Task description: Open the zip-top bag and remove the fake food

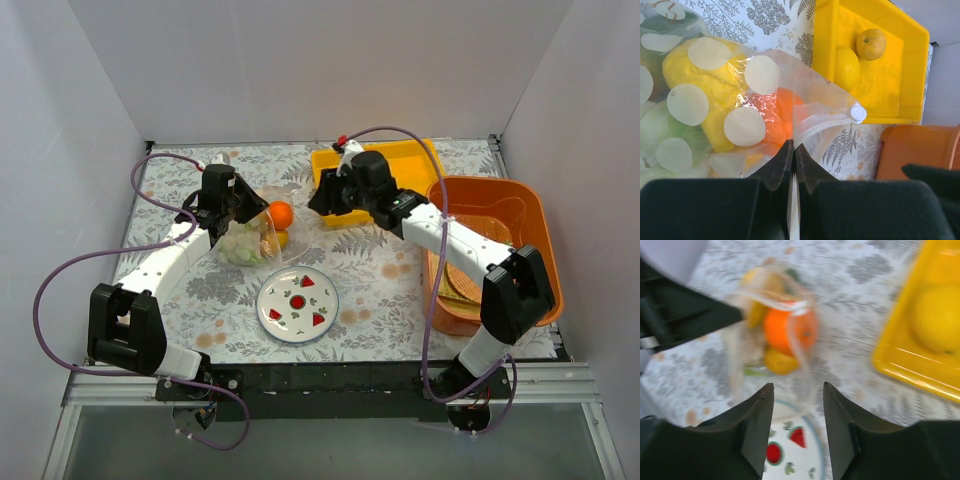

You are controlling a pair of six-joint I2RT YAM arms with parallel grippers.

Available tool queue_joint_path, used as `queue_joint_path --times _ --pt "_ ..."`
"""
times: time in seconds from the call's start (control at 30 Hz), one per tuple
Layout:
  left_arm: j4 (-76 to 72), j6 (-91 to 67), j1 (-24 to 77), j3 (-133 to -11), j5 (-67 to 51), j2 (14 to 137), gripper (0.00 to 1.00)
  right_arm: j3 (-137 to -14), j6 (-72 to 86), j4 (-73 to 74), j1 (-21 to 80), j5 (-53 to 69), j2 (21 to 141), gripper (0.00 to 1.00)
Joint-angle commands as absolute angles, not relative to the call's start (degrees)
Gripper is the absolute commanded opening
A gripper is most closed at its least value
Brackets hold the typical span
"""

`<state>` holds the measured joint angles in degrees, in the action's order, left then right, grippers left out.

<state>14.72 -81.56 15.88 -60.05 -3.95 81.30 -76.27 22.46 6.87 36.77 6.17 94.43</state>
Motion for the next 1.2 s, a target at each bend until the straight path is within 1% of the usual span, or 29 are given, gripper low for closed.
queue_joint_path --times 0.0,0.1,0.23,0.33,0.73,0.77,0.87,0.9,0.97,1.0,1.1,1.17 --pt "14.0 -81.8 15.9 -62.1 -4.6 81.0 0.0 -77.4 29.2 -4.0 42.9 12.7 97.2 0.47" --pt "14.1 -81.7 15.9 -62.1 -4.2 80.8 0.0 -81.5 29.6 -5.1 45.4 11.4 101.7 0.46" --pt "14.4 -81.9 15.9 -61.4 -2.9 79.5 0.0 -86.5 30.5 -6.2 45.7 10.4 108.4 0.44" --pt "14.4 -81.9 15.9 -61.2 -2.5 78.7 0.0 -89.6 31.0 -6.4 45.9 9.4 111.0 0.44" --pt "15.0 -82.4 15.9 -61.1 -2.7 76.5 0.0 -96.9 28.9 -0.5 45.7 -3.7 116.1 0.43" --pt "14.9 -82.4 15.9 -61.1 -2.7 76.3 0.0 -97.7 28.5 -0.1 45.8 -4.0 116.5 0.45" --pt "14.9 -83.0 15.9 -60.8 -2.8 75.9 0.0 -99.2 27.5 2.8 45.9 -4.9 118.2 0.52" --pt "14.9 -82.9 15.9 -60.8 -2.9 75.9 0.0 -99.1 27.2 2.7 46.0 -4.9 118.4 0.6" --pt "14.8 -82.9 15.9 -60.7 -3.1 75.9 0.0 -99.1 26.5 3.0 46.4 -5.1 118.9 0.67" --pt "14.7 -83.0 15.9 -60.7 -3.2 76.0 0.0 -99.1 25.9 3.2 46.6 -5.2 119.3 0.73" --pt "14.3 -83.0 15.9 -60.6 -3.3 76.2 0.0 -98.6 24.2 3.8 47.7 -7.1 119.6 0.81" --pt "14.2 -83.2 16.0 -60.6 -3.4 76.6 0.0 -98.1 23.4 3.9 48.5 -9.1 119.7 0.83"
